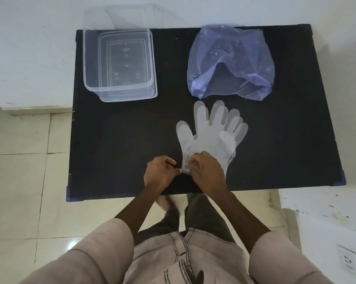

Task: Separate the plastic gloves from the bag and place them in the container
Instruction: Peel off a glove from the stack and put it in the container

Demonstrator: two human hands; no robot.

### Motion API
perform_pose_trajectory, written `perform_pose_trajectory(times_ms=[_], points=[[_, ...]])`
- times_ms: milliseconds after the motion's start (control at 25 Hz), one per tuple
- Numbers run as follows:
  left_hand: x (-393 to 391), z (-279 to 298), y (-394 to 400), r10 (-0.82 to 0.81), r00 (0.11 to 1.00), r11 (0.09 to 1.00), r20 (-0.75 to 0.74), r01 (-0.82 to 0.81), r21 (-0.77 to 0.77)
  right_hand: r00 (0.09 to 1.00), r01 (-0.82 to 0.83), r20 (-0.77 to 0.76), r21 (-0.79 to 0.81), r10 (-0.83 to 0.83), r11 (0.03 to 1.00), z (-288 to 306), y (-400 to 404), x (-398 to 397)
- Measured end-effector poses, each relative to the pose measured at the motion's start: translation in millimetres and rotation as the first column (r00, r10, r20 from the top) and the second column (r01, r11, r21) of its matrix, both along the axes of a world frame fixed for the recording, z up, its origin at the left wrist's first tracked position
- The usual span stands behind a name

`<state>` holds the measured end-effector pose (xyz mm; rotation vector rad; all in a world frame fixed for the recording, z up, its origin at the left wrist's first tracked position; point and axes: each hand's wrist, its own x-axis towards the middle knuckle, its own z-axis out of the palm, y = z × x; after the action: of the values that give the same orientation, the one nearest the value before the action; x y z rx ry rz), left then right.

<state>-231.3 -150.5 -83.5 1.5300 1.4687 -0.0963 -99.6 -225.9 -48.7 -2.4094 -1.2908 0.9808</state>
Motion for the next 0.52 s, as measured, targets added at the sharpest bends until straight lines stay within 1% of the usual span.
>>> perform_pose_trajectory(times_ms=[80, 200, 280, 360, 520], points=[[1, 0, -2, -0.003, 0.999, 1.000, -0.032, 0.004, 0.028, 0.999, -0.003, 0.040, -0.028, 0.004, 1.000, -3, -2, 0], [7, 2, -1, -0.028, 0.994, 0.997, -0.110, 0.036, 0.071, 0.999, -0.025, 0.020, -0.068, 0.026, 0.997, -2, -4, -2], [10, 5, 2, -0.026, 0.990, 0.997, -0.138, 0.035, 0.066, 0.998, -0.046, 0.037, -0.034, 0.047, 0.998, -9, -2, -6], [10, 7, 5, -0.016, 0.989, 0.998, -0.150, 0.024, 0.052, 0.994, -0.063, 0.086, -0.001, 0.062, 0.998, -17, 0, -10], [9, 8, 6, -0.014, 0.989, 0.998, -0.149, 0.022, 0.053, 0.984, -0.068, 0.170, 0.031, 0.061, 0.997, -27, 0, -13]])
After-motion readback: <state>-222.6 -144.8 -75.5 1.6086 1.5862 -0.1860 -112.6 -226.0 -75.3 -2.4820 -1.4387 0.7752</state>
